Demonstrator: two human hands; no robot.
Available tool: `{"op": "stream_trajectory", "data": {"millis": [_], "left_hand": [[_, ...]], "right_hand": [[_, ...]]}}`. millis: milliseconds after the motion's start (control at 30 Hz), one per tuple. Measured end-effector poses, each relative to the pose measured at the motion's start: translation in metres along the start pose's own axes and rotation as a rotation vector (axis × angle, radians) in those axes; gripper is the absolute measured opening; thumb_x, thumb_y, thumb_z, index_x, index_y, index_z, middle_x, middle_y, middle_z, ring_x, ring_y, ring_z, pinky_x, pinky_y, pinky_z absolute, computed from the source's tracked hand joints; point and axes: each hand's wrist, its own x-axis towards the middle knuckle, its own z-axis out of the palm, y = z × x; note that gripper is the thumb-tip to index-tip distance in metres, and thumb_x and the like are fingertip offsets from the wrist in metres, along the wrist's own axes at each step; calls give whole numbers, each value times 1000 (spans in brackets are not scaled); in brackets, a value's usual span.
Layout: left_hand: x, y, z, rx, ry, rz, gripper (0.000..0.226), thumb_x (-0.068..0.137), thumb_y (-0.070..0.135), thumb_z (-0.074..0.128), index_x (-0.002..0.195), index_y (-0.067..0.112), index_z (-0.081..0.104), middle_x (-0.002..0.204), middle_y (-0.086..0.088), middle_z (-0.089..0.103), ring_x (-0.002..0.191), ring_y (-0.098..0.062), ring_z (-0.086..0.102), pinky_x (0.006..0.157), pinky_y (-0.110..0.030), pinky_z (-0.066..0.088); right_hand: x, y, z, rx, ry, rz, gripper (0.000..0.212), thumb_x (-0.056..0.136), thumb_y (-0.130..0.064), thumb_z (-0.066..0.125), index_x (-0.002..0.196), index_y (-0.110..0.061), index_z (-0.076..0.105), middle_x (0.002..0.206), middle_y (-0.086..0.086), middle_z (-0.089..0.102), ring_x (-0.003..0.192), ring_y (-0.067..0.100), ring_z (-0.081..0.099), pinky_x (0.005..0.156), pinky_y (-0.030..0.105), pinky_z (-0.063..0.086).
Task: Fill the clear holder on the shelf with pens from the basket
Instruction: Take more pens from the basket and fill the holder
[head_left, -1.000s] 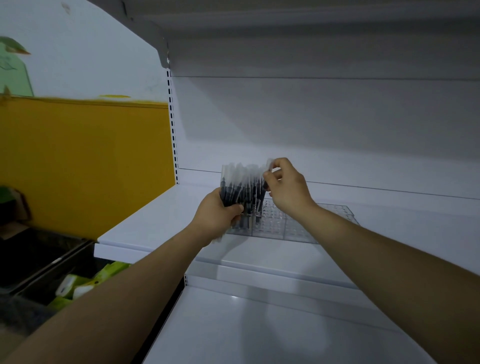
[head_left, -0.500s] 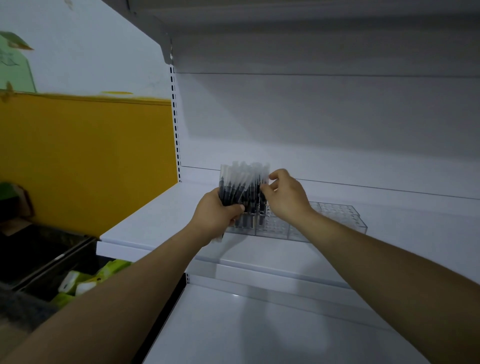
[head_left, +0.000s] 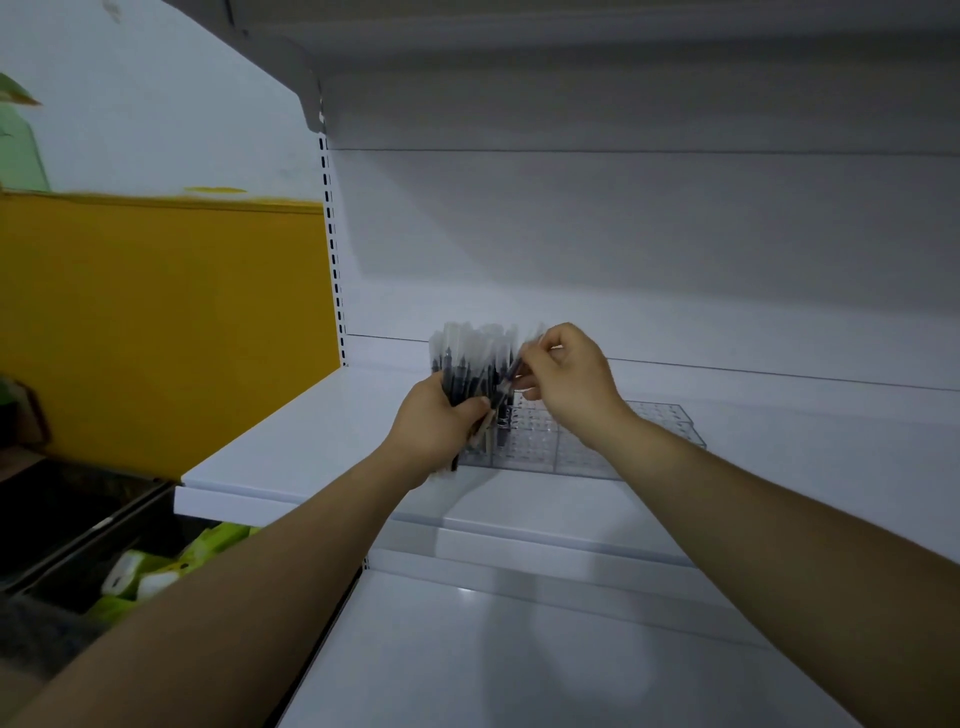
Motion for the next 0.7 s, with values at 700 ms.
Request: {"op": "stream_trajectory", "data": {"millis": [700], "left_hand": [[-3, -8, -11, -24, 4, -38, 12, 91, 4, 56, 88, 15, 60, 82, -16, 63, 67, -23, 55, 76, -46, 56]], "right_hand": [[1, 9, 16, -389, -49, -139, 14, 98, -27, 48, 96, -13, 47, 82, 16, 64, 74, 33, 60, 65, 41, 50]]}}
